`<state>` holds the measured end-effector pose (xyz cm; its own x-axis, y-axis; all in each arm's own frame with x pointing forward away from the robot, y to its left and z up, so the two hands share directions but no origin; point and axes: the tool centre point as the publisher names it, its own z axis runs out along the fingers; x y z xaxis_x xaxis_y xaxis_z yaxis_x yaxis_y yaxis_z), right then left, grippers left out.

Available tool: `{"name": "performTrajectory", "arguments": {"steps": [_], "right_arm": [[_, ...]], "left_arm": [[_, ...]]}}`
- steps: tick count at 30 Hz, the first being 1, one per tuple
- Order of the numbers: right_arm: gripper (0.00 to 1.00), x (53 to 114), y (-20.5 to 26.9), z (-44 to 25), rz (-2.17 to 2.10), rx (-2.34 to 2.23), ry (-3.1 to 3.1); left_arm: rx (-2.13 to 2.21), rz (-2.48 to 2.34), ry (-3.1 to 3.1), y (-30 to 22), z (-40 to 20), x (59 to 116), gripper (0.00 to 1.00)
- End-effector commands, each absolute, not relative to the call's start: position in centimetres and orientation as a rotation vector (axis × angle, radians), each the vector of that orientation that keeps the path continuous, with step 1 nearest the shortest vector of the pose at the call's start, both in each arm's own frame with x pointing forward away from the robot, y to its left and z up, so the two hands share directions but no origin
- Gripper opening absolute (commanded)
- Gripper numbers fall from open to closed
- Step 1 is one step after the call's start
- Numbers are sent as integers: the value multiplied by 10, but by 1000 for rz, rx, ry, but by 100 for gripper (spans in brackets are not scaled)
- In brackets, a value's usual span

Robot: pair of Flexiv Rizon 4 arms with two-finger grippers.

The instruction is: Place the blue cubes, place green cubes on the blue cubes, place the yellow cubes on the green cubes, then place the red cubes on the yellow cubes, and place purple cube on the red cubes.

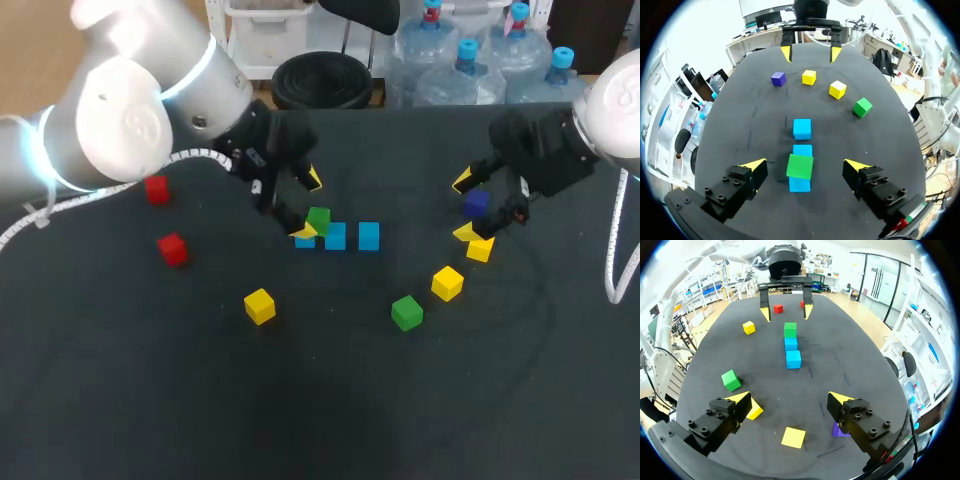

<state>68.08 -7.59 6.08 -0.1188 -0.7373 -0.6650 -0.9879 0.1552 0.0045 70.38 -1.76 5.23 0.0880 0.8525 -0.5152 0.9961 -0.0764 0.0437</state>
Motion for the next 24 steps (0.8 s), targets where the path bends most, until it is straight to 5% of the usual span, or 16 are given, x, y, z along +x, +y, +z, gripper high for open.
{"name": "performTrajectory", "arguments": {"steps": [1,24], "right_arm": [[100,681,-76,60,630,-1636,1914],[100,681,-76,60,630,-1636,1914]], "left_arm": [[1977,-491,1803,1,63,686,100],[1800,-473,1806,79,83,643,100]]}}
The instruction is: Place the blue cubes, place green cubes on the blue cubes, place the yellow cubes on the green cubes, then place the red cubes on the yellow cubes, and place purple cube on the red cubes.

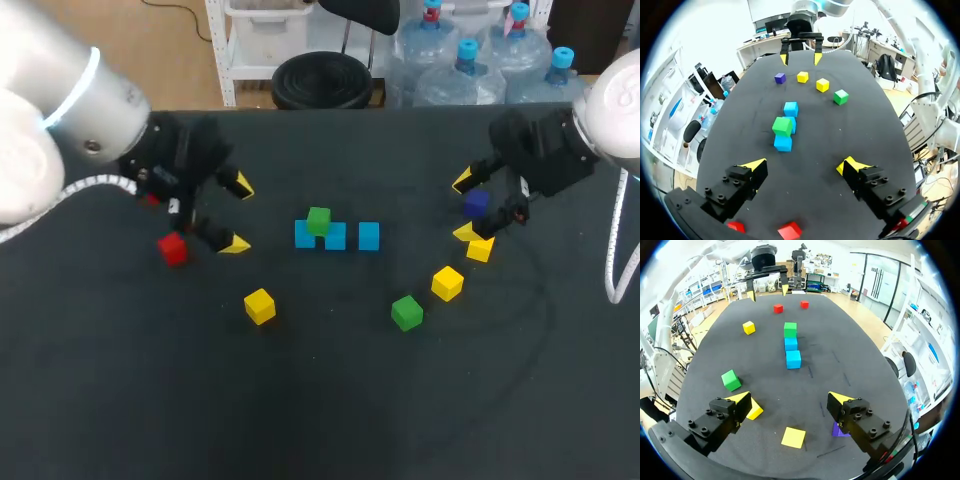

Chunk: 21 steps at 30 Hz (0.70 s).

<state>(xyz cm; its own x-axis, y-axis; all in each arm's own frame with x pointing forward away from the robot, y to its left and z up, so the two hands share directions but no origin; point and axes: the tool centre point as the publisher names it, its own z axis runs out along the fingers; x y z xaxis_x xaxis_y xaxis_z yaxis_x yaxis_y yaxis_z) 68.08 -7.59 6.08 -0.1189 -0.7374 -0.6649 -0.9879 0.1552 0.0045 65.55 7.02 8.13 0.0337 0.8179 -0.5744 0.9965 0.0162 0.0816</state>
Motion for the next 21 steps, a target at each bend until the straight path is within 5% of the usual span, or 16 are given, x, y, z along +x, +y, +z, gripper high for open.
{"name": "performTrajectory", "arguments": {"steps": [1,21], "right_arm": [[100,681,-76,60,630,-1636,1914],[100,678,-60,47,669,-1672,1833]], "left_arm": [[1800,-473,1806,79,83,643,100],[1800,-473,1806,79,83,643,100]]}}
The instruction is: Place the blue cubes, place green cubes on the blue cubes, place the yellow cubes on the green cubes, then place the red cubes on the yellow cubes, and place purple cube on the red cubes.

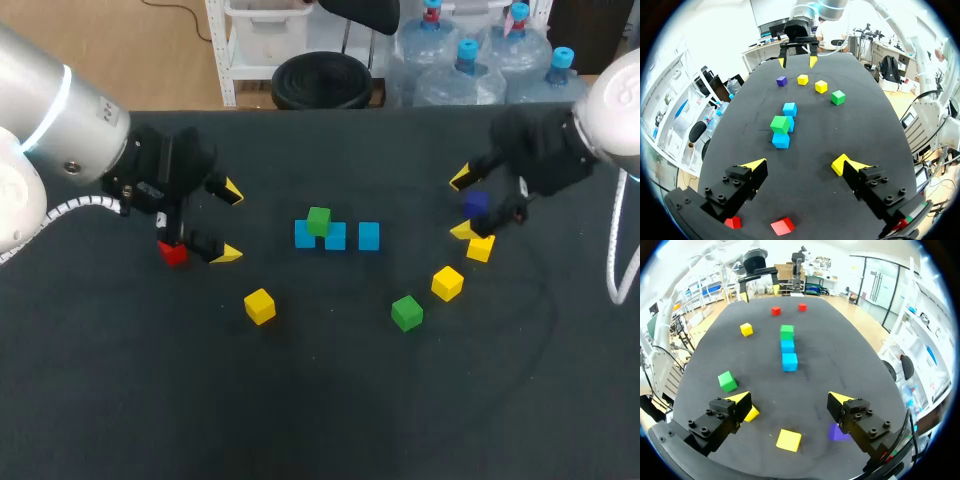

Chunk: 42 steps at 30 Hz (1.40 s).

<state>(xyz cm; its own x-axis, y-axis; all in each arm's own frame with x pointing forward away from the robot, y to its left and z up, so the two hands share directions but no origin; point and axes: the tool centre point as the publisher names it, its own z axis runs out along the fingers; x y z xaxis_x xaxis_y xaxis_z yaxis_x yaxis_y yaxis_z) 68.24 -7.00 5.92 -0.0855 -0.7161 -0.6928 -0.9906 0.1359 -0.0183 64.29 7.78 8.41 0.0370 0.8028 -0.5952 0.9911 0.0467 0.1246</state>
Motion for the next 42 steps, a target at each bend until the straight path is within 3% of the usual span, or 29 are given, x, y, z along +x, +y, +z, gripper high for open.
{"name": "performTrajectory", "arguments": {"steps": [1,17,42], "right_arm": [[100,673,-57,44,688,-1693,1821],[100,599,-19,9,837,-2177,1540],[100,563,-11,1,843,-2271,1475]], "left_arm": [[1800,-473,1806,79,83,643,100],[1800,-473,1806,79,83,643,100],[1800,-473,1806,79,83,643,100]]}}
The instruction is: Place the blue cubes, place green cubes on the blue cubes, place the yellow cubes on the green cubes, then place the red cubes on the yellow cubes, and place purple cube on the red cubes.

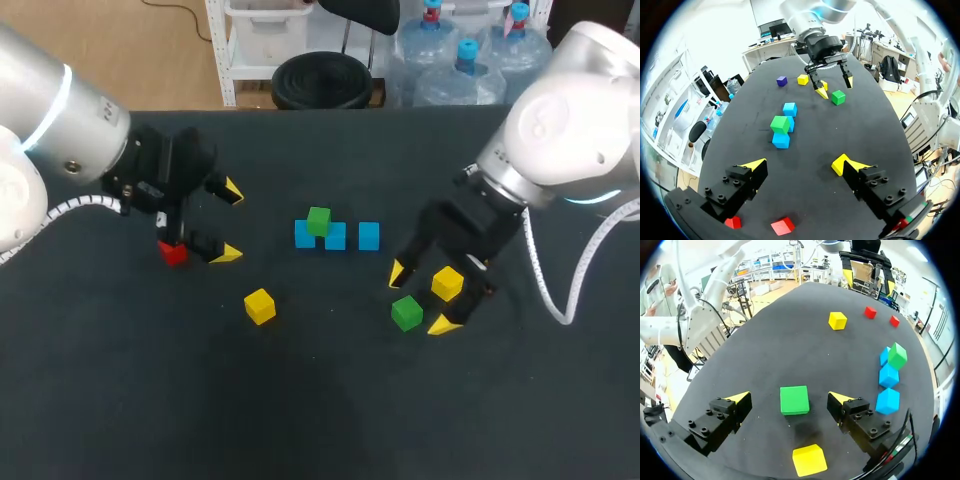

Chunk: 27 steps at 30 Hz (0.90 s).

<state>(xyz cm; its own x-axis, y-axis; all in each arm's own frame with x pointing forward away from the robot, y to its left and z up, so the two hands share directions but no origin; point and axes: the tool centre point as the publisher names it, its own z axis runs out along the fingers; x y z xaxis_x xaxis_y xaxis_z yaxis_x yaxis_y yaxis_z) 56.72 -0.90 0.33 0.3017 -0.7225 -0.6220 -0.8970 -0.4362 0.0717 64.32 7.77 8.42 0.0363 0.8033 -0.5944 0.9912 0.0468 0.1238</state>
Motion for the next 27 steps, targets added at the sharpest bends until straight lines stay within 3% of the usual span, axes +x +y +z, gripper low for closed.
{"name": "performTrajectory", "arguments": {"steps": [1,6,9,11,20,24,25,27], "right_arm": [[100,564,-12,1,840,-2267,1480],[97,566,-13,-1,835,-2246,1491],[77,566,-14,-2,836,-2235,1493],[50,567,-14,-4,839,-2229,1494],[39,568,-11,-9,863,-2204,1491],[18,568,-9,-10,873,-2183,1496],[5,568,-8,-11,875,-2177,1499],[0,568,-8,-11,877,-2165,1502]], "left_arm": [[1800,-473,1806,79,83,643,100],[1800,-473,1806,79,83,643,100],[1800,-473,1806,79,83,643,100],[1800,-473,1806,79,83,643,100],[1800,-473,1806,79,83,643,100],[1800,-473,1806,79,83,643,100],[1800,-473,1806,79,83,643,100],[1800,-473,1806,79,83,643,100]]}}
